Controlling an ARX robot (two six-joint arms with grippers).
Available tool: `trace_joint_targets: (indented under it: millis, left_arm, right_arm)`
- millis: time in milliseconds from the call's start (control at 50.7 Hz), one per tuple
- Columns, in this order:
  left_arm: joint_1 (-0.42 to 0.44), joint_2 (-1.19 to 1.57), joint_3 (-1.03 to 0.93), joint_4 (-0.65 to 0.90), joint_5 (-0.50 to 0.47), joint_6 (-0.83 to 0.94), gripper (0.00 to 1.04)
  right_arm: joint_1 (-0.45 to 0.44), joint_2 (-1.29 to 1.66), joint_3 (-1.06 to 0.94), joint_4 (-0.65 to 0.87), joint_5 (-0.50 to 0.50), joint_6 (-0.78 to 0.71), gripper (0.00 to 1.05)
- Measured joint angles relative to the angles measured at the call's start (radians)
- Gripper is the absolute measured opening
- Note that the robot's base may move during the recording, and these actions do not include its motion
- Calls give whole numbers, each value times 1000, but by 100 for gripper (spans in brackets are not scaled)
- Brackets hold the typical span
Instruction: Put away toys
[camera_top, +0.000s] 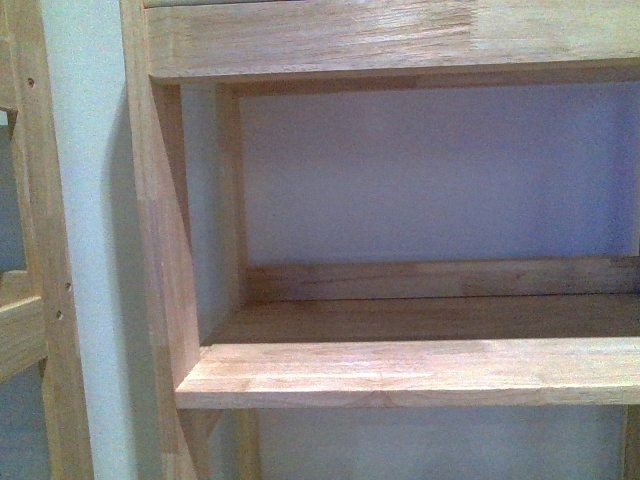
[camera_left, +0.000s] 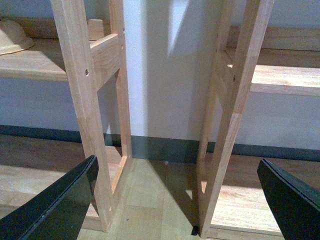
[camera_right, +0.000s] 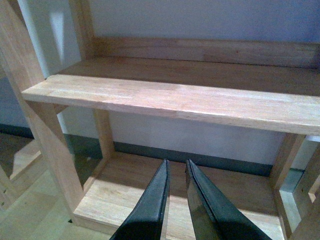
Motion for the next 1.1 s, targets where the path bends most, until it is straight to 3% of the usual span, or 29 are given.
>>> trace_joint_targets:
  millis: [513,670,1104]
  left_arm:
    - [0,0,0,0,0,0,99]
    - [0,0,0,0,0,0,99]
    - [0,0,0,0,0,0,99]
  right_arm:
    - [0,-127,-108,-8,0,0,16]
    - [0,-252,-124,-137,0,0,16]
    - [0,-329,-169,-146,0,0,16]
